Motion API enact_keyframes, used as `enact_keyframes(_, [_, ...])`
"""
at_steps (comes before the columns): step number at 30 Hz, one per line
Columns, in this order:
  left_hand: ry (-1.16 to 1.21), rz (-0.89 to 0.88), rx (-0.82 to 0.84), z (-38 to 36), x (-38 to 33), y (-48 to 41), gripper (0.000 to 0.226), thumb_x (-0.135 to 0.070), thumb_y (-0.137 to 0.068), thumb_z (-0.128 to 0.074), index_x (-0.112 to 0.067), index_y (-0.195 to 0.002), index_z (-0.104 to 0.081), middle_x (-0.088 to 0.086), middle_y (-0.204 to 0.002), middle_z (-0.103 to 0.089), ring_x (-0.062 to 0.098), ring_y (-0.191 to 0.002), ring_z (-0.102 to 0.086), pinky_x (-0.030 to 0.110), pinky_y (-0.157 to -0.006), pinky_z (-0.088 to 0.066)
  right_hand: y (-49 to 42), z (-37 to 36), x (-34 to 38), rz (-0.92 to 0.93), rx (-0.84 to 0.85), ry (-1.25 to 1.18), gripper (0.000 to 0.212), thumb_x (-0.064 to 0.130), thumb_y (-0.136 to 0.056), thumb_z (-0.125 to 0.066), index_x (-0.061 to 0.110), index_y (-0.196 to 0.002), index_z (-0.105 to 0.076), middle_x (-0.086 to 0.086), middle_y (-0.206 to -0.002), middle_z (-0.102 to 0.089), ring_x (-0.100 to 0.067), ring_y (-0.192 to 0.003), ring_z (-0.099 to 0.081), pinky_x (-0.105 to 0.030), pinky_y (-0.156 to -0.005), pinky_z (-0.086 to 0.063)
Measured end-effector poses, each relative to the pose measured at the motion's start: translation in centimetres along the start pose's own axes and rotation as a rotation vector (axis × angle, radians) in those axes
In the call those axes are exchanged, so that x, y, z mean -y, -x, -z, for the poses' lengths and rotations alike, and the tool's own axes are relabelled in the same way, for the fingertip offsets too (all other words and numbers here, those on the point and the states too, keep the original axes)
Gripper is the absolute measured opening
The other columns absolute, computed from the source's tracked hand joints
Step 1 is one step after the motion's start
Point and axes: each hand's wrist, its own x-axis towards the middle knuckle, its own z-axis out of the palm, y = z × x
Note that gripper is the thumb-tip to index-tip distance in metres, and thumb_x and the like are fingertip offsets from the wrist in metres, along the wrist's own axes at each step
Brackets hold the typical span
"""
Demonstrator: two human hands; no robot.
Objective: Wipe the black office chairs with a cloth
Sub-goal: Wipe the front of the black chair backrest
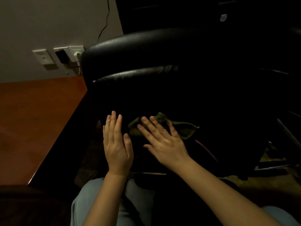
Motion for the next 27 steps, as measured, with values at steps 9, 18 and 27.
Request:
enact_keyframes(9, [0.023, -0.11, 0.015, -4.0, -4.1, -0.5, 0.046, -0.023, -0.101, -0.033, -0.003, -0.142, -0.039, 0.015, -0.152, -0.032, 0.025, -0.147, -0.019, 0.047, -0.12, -0.012, 9.4, 2.4, -9.3, -0.212, -0.03, 0.153, 0.059, 0.046, -0.102, -0.037, 0.024, -0.154, -0.021, 0.0, -0.162, -0.01, -0.017, -0.148, -0.013, -0.044, -0.118, -0.011])
enact_keyframes(18, [0.113, -0.202, 0.105, -7.7, -5.4, -0.8, 0.05, -0.023, -0.098, -0.034, -0.006, -0.145, -0.032, 0.011, -0.155, -0.024, 0.025, -0.148, -0.012, 0.047, -0.12, -0.01, 17.3, 6.4, -11.7, -0.541, 0.021, 0.23, 0.058, 0.044, -0.103, -0.028, 0.02, -0.154, -0.017, -0.003, -0.163, -0.004, -0.02, -0.149, -0.008, -0.049, -0.116, -0.012])
enact_keyframes(27, [0.237, -0.265, 0.181, -9.7, -6.4, -1.5, 0.05, -0.025, -0.098, -0.034, -0.008, -0.146, -0.032, 0.007, -0.156, -0.023, 0.022, -0.148, -0.014, 0.041, -0.121, -0.009, 18.2, 8.8, -10.2, -0.724, 0.053, 0.171, 0.06, 0.052, -0.102, -0.023, 0.024, -0.154, -0.013, 0.001, -0.163, -0.003, -0.021, -0.15, -0.006, -0.048, -0.118, -0.004])
